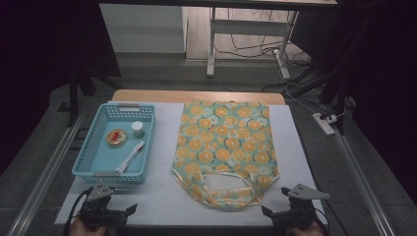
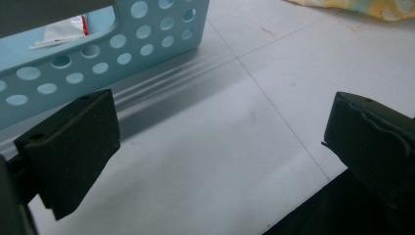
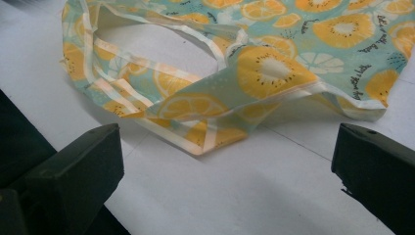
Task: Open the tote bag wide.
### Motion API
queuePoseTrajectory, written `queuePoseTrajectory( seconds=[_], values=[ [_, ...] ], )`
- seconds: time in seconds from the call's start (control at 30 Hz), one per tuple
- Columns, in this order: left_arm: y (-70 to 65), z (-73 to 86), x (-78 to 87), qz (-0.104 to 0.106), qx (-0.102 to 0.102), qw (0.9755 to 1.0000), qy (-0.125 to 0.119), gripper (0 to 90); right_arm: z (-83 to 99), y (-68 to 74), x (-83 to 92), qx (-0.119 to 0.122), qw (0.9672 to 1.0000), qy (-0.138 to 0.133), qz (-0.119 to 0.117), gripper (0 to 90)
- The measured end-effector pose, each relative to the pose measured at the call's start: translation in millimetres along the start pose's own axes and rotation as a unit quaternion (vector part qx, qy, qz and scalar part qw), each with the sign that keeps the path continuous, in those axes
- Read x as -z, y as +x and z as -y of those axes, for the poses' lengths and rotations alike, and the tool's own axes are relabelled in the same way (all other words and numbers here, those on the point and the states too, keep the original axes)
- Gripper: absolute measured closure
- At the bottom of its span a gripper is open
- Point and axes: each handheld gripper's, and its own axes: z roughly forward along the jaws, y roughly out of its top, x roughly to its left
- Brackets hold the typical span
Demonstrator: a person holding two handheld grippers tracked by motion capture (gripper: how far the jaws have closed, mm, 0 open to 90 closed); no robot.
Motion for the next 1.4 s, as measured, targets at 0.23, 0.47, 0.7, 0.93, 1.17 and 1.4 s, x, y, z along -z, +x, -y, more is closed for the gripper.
queuePoseTrajectory(
  seconds=[0.23, 0.47, 0.7, 0.93, 1.17, 1.4],
  values=[
    [-2.0, -0.2, 0.7, -0.015, -0.013, 0.9998, -0.008, 0.0, -0.4, -1.3, -0.1, -0.005, 1.0, 0.002, -0.005, 0.0],
    [-1.7, -1.6, -0.5, -0.023, -0.019, 0.9995, -0.008, 0.0, -0.4, -1.9, -0.6, -0.005, 0.9999, 0.003, -0.009, 0.0],
    [1.4, -4.1, 0.3, -0.027, -0.016, 0.9992, -0.022, 0.0, -0.7, -2.0, -1.0, -0.007, 0.9999, 0.006, -0.01, 0.0],
    [5.2, -6.9, -1.8, -0.037, -0.018, 0.9989, -0.024, 0.0, -1.4, -1.0, -2.7, -0.003, 0.9999, 0.012, -0.007, 0.0],
    [9.5, -6.9, -7.3, -0.024, -0.013, 0.9996, -0.012, 0.0, -5.1, 0.2, -1.5, 0.005, 0.9999, 0.013, -0.003, 0.0],
    [12.7, -7.3, -9.3, 0.005, -0.011, 0.9999, -0.006, 0.2, -11.9, 2.9, -1.8, 0.019, 0.9998, 0.008, -0.004, 0.0]
  ],
)
